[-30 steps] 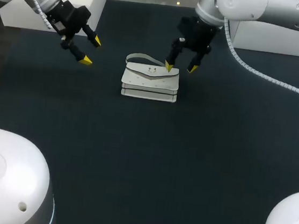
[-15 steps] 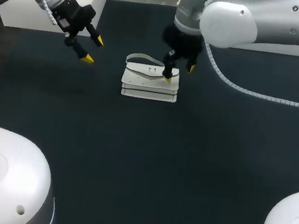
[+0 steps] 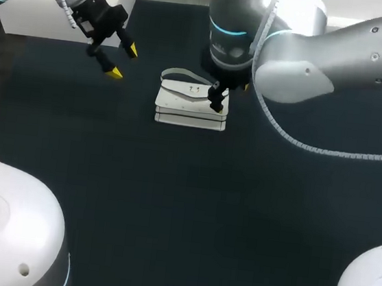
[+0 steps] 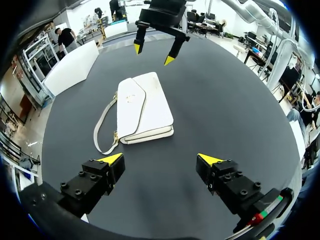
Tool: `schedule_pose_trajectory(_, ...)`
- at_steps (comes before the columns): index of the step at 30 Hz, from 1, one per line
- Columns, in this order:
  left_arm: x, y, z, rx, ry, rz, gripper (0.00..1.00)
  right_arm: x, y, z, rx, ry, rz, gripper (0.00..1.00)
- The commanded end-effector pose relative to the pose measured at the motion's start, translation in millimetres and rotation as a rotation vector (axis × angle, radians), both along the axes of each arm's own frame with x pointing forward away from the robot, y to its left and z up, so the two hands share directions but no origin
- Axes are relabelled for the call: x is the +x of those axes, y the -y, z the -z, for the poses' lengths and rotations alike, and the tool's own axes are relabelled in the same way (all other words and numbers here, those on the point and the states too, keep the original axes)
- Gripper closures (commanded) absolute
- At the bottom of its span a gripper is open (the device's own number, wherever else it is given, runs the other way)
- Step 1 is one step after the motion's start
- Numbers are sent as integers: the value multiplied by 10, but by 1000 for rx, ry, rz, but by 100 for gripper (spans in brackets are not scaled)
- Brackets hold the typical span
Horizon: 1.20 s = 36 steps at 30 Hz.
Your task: Pick up the bag, open it, inspect its contents, close it, and place it on the opposite side
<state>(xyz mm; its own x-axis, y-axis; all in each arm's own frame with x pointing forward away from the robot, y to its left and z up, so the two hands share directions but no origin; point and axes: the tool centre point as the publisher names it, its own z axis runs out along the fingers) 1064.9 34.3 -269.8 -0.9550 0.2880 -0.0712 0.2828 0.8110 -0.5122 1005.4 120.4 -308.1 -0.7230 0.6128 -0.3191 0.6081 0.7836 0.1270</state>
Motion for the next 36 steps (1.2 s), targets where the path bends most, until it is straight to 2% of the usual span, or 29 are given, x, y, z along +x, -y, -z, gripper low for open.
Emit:
schedule_pose_trajectory(1,0,57,9,7,14,26,0,-65,46,84,-37,162,-35,0)
schedule_pose_trajectory(12,-15,175,-17,-9,114,102,0,-75,55,139,-56,269,-143,0)
schedule_pose_trajectory(16,-2,203,-26,-14,162,93,0,-77,49,172,-83,342,-169,0)
schedule_pose_trajectory(21,11,243,-16,-16,210,107,0,-91,17,235,-103,373,-207,0)
schedule_pose_trajectory(27,16,277,3,-3,222,117,0,-111,-28,258,-104,434,-271,0)
schedule_pose_trajectory(33,37,299,15,0,226,114,0,-146,-54,317,-183,561,-366,0)
schedule_pose_trajectory(36,43,319,10,-1,231,114,0,-146,-54,317,-183,561,-366,0)
